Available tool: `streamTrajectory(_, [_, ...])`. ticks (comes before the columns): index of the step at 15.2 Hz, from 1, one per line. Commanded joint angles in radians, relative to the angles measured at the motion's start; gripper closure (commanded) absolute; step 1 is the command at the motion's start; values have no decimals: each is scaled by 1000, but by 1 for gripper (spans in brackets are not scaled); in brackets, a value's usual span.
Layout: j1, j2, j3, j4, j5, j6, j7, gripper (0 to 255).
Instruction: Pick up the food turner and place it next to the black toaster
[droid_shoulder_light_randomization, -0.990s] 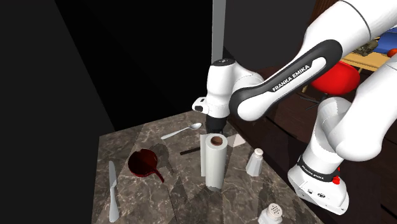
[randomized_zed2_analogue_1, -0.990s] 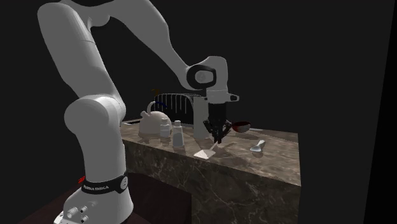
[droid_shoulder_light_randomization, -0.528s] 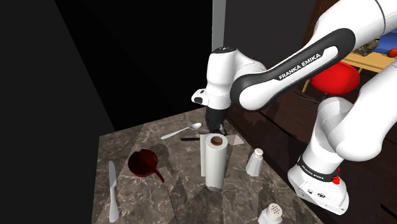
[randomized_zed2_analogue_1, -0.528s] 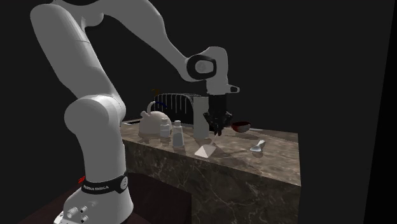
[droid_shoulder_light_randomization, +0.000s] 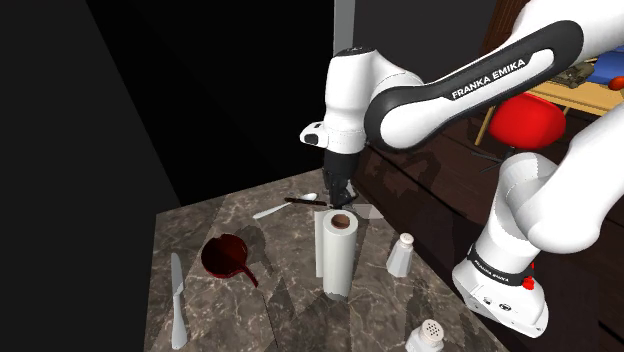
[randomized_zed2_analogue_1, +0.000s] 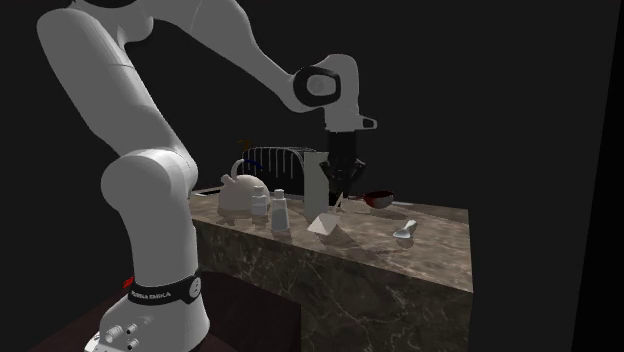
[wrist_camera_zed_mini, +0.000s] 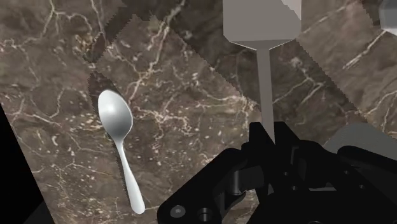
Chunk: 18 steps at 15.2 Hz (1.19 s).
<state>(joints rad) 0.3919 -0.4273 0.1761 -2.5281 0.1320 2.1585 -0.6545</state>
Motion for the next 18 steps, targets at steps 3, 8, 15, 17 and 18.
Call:
streamTrajectory(3, [-1,-21,-4,41,-3,-62,2,255])
streamTrajectory(8, [-2,-41,-9,93,-6,-135,5,255])
streamTrajectory(15, [-4,-59,-16,174,-12,-233,9,255])
streamTrajectory(17, [-5,-61,-18,199,-13,-260,10,255])
streamTrajectory(18, [-5,-62,-19,211,-14,-274,10,255])
